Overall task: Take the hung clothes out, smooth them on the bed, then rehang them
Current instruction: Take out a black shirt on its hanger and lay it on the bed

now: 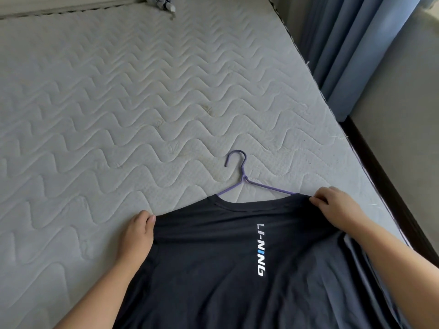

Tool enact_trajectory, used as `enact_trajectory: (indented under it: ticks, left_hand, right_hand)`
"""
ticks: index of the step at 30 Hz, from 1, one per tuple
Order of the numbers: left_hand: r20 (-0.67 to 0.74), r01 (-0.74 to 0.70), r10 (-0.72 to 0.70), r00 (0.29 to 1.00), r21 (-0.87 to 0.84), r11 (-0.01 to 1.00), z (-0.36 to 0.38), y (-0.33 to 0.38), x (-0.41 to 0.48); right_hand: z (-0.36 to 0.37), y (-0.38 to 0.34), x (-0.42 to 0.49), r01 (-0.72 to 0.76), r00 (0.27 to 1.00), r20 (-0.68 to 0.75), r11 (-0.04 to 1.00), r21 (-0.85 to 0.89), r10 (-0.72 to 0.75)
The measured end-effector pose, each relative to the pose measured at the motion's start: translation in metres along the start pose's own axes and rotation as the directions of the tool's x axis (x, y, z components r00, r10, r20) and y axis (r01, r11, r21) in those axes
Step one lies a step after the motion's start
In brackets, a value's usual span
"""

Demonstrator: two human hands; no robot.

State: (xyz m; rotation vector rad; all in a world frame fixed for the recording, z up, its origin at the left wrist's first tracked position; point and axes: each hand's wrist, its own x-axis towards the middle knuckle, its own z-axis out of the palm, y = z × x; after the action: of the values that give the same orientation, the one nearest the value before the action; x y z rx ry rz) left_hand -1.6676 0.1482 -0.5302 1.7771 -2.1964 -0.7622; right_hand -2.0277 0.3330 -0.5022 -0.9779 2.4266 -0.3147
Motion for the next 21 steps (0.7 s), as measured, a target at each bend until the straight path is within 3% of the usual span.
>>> enact_trajectory:
  ticks: [5, 12, 16, 21]
  left_hand:
    - [-0.014, 0.018, -0.018, 1.0, -0.063, 0.998, -0.002, -0.003, -0.001]
    - [-0.051, 0.044, -0.052, 0.997, -0.138, 0.989, -0.005, -0.005, 0.004]
    - [-0.036, 0.052, -0.058, 0.998, -0.163, 0.985, -0.006, -0.004, 0.003]
    - [0.045, 0.102, -0.096, 0.994, -0.166, 0.981, -0.008, 0.0, 0.001]
  right_hand:
    - [0.02, -0.053, 0.022, 0.115, 0.993, -0.014, 0.991, 0.069, -0.115]
    - [0.028, -0.058, 0.029, 0.09, 0.993, -0.071, 0.994, -0.066, -0.094]
    - [0.014, -0.039, 0.013, 0.115, 0.99, -0.097, 0.988, 0.105, -0.105]
    - [-0.003, 0.006, -0.013, -0.055, 0.997, -0.055, 0.998, -0.013, 0.054]
